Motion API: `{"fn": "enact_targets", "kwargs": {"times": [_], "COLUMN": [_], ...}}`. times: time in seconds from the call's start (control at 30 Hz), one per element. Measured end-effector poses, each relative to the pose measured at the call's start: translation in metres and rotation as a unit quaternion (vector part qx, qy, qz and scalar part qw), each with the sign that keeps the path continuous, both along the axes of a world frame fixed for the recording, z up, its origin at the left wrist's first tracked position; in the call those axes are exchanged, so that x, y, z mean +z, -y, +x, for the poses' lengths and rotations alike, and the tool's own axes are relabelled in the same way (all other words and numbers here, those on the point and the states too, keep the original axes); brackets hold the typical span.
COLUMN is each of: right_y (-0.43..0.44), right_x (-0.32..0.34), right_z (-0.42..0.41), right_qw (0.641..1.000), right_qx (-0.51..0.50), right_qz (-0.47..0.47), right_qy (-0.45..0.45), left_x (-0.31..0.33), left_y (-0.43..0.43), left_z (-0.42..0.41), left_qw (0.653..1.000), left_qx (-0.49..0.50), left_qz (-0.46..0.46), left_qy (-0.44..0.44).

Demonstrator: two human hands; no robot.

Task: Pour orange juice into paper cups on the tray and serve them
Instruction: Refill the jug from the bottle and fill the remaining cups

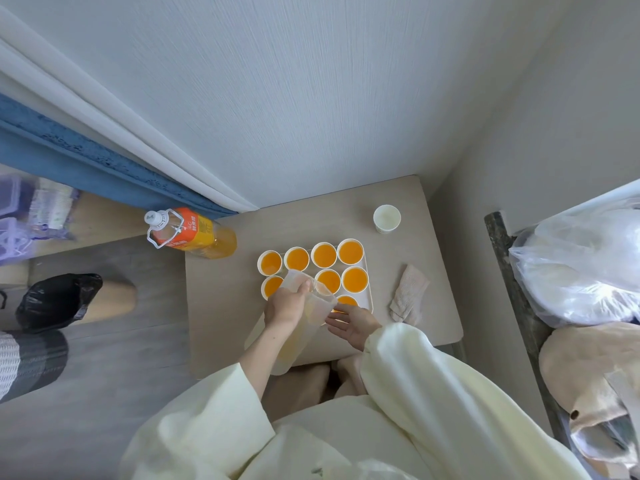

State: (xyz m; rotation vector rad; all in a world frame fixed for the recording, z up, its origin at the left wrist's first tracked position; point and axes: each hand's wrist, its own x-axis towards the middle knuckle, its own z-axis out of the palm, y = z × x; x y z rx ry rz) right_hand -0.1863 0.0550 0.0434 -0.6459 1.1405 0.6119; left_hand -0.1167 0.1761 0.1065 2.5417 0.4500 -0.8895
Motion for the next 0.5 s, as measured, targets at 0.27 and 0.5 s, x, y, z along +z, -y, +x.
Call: {"fn": "enact_targets", "kwargs": {"times": [0.27,0.5], "right_y": [-0.0002,-0.0006], "right_x": [-0.002,-0.0017], "right_z": [0.0037,0.0039], "right_qw": [1.0,1.0], "right_qx": [0.005,0.004], "right_qz": [-0.001,0.005], "right_qy": [-0.003,-0.004], "left_x": [-0.0003,-0.001], "left_y": [0.0029,0.0024], "left_z": [0.0046,0.0043], "left_qw": [1.0,1.0], "left_qx": [-0.004,-0.006], "left_qz": [0.013,0.015], "left_qy": [-0.011,-0.013]}}
